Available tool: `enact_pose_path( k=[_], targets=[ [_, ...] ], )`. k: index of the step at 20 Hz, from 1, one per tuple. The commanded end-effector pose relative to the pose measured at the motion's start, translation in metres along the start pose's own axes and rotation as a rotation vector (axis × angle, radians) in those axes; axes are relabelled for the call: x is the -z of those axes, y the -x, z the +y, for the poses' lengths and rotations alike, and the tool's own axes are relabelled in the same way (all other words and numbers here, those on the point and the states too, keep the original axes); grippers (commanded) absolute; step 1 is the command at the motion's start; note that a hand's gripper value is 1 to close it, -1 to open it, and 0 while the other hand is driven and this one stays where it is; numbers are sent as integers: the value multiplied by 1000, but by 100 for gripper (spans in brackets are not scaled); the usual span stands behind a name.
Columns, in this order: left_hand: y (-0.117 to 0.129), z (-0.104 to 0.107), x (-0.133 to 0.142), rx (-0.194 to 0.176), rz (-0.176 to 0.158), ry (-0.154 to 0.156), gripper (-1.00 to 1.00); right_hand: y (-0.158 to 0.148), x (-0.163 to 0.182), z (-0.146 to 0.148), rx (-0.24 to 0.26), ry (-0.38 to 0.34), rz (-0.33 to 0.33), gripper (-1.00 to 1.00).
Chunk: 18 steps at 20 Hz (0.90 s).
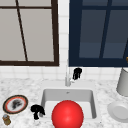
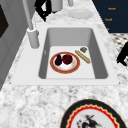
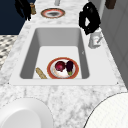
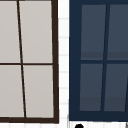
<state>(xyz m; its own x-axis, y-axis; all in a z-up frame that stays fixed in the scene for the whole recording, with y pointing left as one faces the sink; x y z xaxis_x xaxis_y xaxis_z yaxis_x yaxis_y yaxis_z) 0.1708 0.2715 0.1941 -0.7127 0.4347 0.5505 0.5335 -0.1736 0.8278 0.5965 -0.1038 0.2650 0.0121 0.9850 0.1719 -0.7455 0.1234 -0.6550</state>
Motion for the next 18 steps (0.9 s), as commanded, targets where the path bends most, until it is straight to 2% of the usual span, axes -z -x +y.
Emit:
enact_pose_path(
  k=[1,4,9,10,12,18],
  targets=[
    [0,0,0,0,0,0,0,-1,2,-11,-24,-70,-9,-100],
    [0,0,0,0,0,0,0,4,-18,-20,-43,37,29,-100],
    [0,0,0,0,0,0,0,3,-15,-21,-70,104,20,-100],
    [0,0,0,0,0,0,0,3,1,-20,-95,114,25,-100],
    [0,0,0,0,0,0,0,6,21,-19,-120,91,16,-100],
    [0,0,0,0,0,0,0,12,66,-16,-141,106,16,-100]
  ],
)
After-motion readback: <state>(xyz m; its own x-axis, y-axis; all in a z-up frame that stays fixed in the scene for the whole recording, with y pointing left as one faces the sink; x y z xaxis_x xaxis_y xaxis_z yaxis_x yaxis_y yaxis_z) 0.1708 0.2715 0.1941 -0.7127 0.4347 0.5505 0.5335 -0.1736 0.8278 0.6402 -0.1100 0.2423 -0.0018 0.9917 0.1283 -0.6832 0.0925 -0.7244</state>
